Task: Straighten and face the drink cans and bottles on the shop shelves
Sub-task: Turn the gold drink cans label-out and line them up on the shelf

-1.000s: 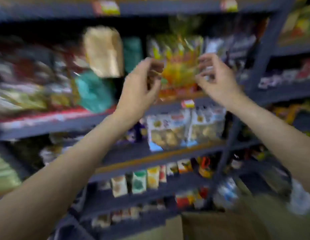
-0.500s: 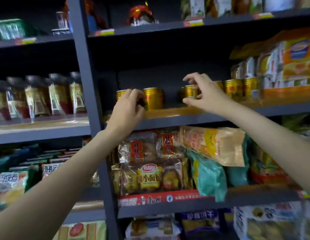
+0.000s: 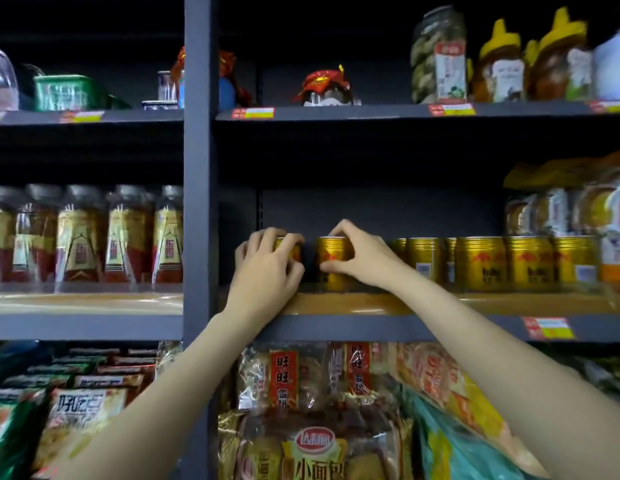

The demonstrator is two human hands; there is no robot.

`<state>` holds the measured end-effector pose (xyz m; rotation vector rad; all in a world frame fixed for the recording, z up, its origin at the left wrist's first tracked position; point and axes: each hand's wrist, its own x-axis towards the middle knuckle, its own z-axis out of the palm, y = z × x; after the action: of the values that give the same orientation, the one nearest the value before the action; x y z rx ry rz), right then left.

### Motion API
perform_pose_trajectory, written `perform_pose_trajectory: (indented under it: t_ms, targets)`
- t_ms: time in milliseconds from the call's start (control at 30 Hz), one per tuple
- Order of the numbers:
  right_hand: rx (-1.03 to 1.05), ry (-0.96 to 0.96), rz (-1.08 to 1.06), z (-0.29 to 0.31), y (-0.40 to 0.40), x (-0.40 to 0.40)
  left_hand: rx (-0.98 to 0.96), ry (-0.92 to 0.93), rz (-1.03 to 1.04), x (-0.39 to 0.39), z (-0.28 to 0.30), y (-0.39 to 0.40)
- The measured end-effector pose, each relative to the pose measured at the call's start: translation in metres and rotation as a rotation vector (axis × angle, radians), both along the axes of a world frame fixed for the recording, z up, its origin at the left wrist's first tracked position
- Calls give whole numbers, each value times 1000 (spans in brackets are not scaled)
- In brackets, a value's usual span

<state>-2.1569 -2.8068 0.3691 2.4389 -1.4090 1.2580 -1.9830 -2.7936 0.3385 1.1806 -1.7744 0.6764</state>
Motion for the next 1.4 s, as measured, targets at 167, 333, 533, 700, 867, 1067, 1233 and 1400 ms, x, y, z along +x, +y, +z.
perform_pose_trajectory:
  t_ms: [167,333,533,700,867,1067,1233,1400]
  targets:
    - [135,-656,162,8,6,-16,-24,-11,-25,2,0,-3]
    - [308,-1114,379,26,29,-44,-7,-3,-55,2,0,-4]
    - [242,-836,421,27,52,-47,-194,103,-120,-6,12,8]
    - [170,-751,489,28,65,-30,249,235,-612,-26,23,30]
    - [305,-719,583,35,77,-30,203,410,-799,-22,16,30]
    - [692,-936,475,17,78,-28,-19,225,-865,-15,18,44]
    - [684,-1182,645,4,72,-24,31,160,-888,-18,22,47]
    - [398,-1155,651,13,72,-25,369,475,-1100,-17,21,50]
